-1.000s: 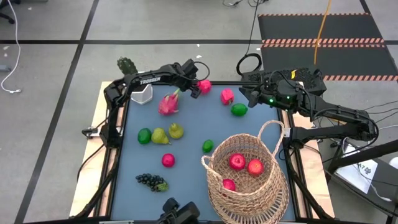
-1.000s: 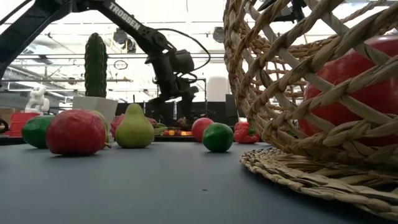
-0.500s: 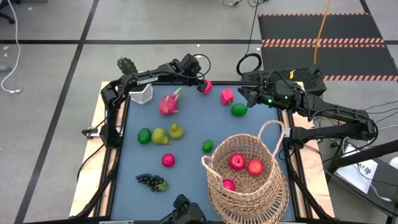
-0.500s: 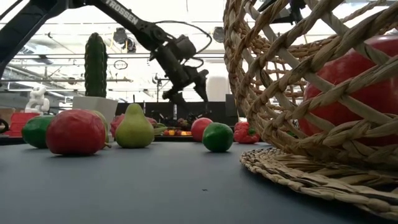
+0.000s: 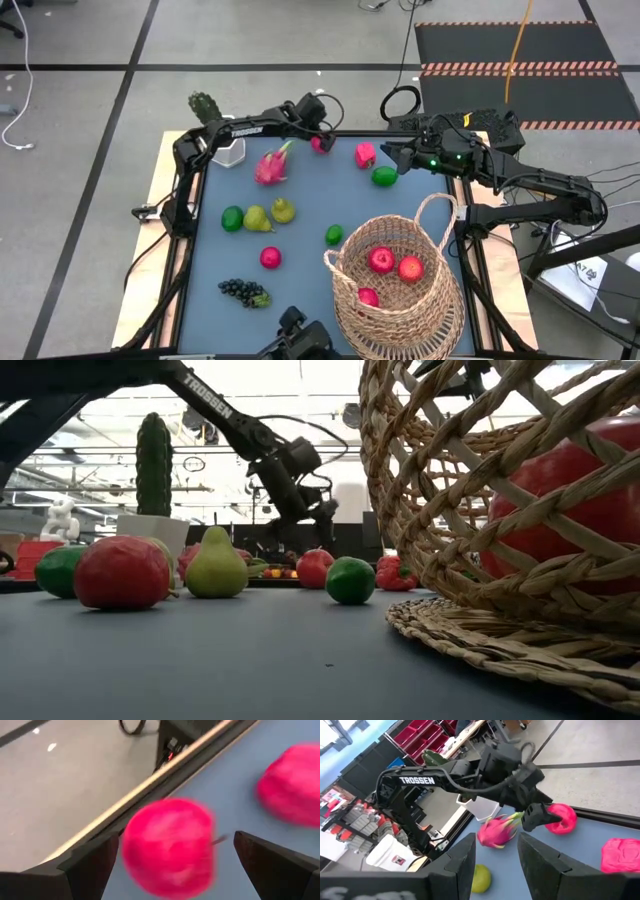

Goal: Build produce basket
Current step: Put the red apple into the brown basket

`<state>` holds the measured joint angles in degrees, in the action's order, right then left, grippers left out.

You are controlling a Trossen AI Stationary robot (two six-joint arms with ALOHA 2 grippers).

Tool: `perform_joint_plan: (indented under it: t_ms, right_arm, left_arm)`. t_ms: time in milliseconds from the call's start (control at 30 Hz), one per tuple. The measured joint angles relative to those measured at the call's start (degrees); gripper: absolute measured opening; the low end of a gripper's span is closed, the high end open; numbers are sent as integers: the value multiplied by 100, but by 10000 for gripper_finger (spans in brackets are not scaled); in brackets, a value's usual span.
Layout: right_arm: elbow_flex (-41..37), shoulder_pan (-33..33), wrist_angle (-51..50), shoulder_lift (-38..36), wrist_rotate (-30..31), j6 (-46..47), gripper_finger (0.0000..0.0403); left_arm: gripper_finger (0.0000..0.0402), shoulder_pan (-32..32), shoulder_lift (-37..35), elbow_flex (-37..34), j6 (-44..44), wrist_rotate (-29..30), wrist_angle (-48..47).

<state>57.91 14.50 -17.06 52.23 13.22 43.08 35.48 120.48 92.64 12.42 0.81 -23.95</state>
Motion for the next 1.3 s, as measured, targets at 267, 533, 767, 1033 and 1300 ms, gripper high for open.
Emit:
perform_joint_plan:
  t_ms: [267,533,767,1033,1300]
  right_arm:
    - [0,0,0,0,-2,-7,139]
    - [0,0,-1,0,2,-44,139]
    - [-185,0,5,0,-2,89,139]
    - [-371,-2,415,-6,-285,317,139]
    - [-372,-2,573,-27,-300,318,139]
  left_arm:
    - [397,-4,-141,-7,-347,27,-1725]
    - [397,-37,-688,-7,-412,-81,-1116]
    - [397,-85,-468,5,156,-743,234]
    - [397,-199,-46,-6,141,-808,179]
    - [397,-101,-227,-2,224,-155,-881]
